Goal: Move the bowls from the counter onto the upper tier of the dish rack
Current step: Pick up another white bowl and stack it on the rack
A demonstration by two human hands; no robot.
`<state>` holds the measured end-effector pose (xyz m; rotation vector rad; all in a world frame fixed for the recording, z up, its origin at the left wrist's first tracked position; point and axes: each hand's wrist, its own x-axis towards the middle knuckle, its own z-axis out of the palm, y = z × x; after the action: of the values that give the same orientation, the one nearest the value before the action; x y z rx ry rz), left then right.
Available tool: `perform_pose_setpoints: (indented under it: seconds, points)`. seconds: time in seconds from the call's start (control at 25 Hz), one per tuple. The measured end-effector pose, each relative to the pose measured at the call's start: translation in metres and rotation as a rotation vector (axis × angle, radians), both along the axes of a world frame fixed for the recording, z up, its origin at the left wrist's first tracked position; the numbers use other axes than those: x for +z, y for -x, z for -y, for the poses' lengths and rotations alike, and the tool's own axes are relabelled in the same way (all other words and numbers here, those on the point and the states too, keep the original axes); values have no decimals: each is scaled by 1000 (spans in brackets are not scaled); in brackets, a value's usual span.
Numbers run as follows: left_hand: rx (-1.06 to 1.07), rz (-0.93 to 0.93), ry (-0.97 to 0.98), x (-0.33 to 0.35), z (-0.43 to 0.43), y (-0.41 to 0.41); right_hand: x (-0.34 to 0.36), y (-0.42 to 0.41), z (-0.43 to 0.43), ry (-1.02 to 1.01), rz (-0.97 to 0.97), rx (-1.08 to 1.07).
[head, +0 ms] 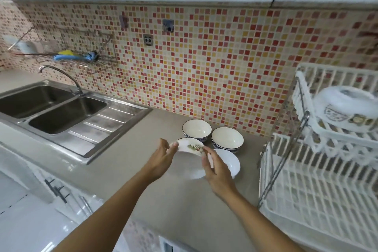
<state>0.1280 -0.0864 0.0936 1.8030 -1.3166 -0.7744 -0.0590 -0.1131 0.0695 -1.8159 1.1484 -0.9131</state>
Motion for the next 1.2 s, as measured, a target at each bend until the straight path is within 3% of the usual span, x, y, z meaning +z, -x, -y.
perform_pose_setpoints:
  seconds: [0.24, 0.44, 0.56, 0.72, 0.8, 0.92, 1.08, 1.2]
  points:
    - [-258, -237, 383, 80, -3, 59, 106, 55, -37, 374, 87, -146]
    - [-428, -204, 671, 167, -6, 126, 193, 118, -55, 661, -20, -266]
    - [-517, -104, 716, 202, 2, 160, 219, 157, -55, 780, -63, -315]
    - [-613, -89, 689, 222, 31, 200, 226, 216, -31, 677, 44, -287]
    - [-659, -109, 654, 225, 48, 223, 232, 250, -15, 481, 125, -241]
    - [-709, -106, 578, 225, 70, 250, 244, 292, 8, 193, 67, -148]
    - [-768, 13, 420, 228, 107, 283, 247, 335, 47, 192, -37, -81]
    - [-759, 278, 388, 224, 135, 307, 238, 355, 77, 191, -200, -44]
